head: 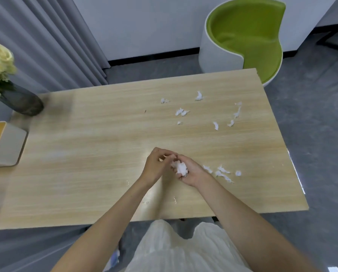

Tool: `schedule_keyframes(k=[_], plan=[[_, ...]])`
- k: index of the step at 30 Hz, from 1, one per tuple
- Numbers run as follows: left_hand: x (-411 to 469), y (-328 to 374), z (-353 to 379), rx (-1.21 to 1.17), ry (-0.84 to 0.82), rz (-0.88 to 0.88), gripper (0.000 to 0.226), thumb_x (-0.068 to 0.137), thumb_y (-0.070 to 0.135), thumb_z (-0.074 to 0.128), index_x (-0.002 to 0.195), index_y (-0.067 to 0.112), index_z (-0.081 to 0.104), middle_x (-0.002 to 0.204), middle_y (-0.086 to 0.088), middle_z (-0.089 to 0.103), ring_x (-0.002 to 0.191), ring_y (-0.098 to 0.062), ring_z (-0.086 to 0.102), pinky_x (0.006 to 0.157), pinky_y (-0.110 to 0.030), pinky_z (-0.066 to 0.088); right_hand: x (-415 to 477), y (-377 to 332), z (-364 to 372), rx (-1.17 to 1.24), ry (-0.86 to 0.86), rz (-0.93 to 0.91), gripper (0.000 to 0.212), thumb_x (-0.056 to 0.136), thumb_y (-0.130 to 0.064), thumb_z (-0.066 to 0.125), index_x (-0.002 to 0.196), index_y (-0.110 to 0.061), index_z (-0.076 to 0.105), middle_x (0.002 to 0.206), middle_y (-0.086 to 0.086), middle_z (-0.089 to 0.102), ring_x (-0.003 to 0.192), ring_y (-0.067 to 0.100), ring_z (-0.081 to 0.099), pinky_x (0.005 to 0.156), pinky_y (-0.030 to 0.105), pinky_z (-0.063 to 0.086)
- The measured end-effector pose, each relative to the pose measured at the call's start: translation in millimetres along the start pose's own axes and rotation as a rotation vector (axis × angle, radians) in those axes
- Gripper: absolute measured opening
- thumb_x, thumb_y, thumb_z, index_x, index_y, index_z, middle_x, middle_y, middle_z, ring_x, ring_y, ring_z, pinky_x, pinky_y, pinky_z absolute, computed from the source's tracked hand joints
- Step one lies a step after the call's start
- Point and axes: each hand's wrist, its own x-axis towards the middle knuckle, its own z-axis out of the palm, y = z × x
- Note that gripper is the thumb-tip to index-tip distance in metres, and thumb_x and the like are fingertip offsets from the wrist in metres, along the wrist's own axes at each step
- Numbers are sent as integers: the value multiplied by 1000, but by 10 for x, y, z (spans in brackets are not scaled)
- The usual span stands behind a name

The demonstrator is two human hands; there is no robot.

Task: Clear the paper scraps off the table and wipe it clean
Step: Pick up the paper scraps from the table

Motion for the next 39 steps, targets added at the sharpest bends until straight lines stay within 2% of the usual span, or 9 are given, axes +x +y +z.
schedule_keyframes(k=[6,9,12,21,26,29,33,36,39], plan=[[1057,-134,-531,-30,243,-193,5,82,7,67,86,11,66,80,1,61,84,-18,56,76,-24,42,307,-301,181,18,114,-27,23,92,-33,57,84,-11,62,71,7,57,39,8,47,35,14,32],[1643,-161,-706,15,362,-264,20,82,14,68,100,4,64,92,-3,61,83,-17,55,75,-23,39,474,-482,251,63,136,-40,25,95,-32,54,82,-12,61,70,6,55,42,8,46,35,15,32],[2059,-205,-759,116,400,-263,23,83,21,69,100,7,61,99,-6,64,88,-23,60,78,-31,45,622,-640,340,93,154,-57,25,96,-30,53,82,-11,61,72,5,54,48,9,44,35,16,33],[2392,-488,-734,379,363,-151,6,89,17,62,86,13,66,97,-6,66,96,-26,60,83,-38,44,906,-834,598,153,172,-70,24,95,-30,54,80,-12,62,67,3,56,48,7,46,38,15,33],[2559,-248,-526,389,245,89,9,84,21,69,81,13,67,111,0,46,106,-16,38,89,-27,24,896,-882,583,173,205,-88,24,95,-30,54,80,-13,63,67,2,57,53,8,45,43,16,31],[2746,-78,-322,346,186,112,8,84,20,70,81,13,67,118,1,43,111,-15,37,92,-27,19,863,-896,536,164,207,-122,24,96,-30,51,79,-14,60,66,0,55,51,7,43,44,16,29],[2907,-52,-194,424,93,157,7,88,9,59,83,10,64,107,-3,53,104,-22,46,83,-27,32,824,-882,473,175,223,-137,25,96,-31,51,80,-14,61,67,0,55,54,7,43,45,16,30],[2913,-59,-228,366,67,188,15,86,-2,50,83,12,56,92,-4,59,89,-24,54,72,-33,43,794,-867,411,206,222,-133,25,96,-29,50,81,-12,61,71,1,54,55,8,44,42,16,32],[2878,-27,-277,272,39,189,14,88,2,55,93,13,49,84,1,59,80,-20,56,68,-32,44,790,-832,329,244,253,-144,25,97,-28,49,83,-11,61,74,3,54,58,10,43,40,16,34]])
